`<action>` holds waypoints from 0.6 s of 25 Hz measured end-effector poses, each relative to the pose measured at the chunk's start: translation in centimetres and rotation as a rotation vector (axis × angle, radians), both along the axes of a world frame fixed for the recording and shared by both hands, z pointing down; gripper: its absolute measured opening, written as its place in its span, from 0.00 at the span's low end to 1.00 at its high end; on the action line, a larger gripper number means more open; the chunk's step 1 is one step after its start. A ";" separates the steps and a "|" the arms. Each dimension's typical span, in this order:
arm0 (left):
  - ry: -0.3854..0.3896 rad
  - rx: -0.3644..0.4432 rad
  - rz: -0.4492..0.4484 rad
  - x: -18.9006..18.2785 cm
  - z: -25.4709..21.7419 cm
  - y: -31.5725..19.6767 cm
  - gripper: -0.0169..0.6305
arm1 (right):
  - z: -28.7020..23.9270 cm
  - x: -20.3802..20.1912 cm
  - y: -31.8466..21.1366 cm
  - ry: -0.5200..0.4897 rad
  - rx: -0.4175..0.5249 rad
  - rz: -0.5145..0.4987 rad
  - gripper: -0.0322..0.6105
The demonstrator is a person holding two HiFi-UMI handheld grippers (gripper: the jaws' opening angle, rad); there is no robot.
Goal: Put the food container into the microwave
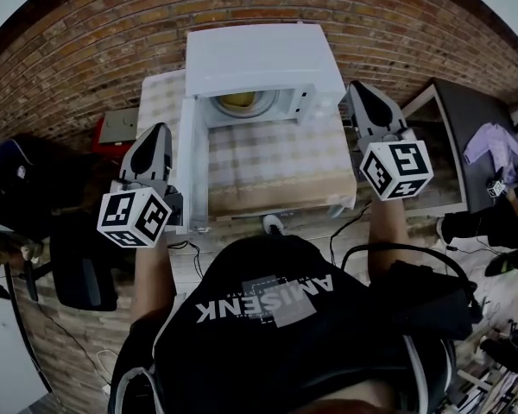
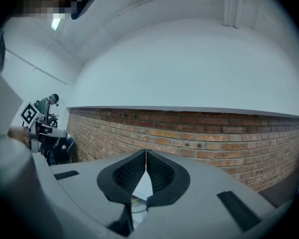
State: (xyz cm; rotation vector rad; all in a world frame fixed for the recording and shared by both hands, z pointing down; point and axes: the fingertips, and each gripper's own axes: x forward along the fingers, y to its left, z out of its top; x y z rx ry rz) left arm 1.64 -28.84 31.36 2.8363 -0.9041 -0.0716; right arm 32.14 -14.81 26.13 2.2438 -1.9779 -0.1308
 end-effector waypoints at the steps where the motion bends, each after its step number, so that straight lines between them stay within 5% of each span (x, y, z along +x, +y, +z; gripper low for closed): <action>1: -0.015 0.015 0.001 0.1 0.0 0.0 0.04 | -0.4 -0.2 0.0 0.000 0.006 -0.004 0.12; 15: -0.002 0.081 -0.017 0.5 -1.0 -0.6 0.04 | -1.5 -0.5 -0.4 0.038 0.013 0.009 0.11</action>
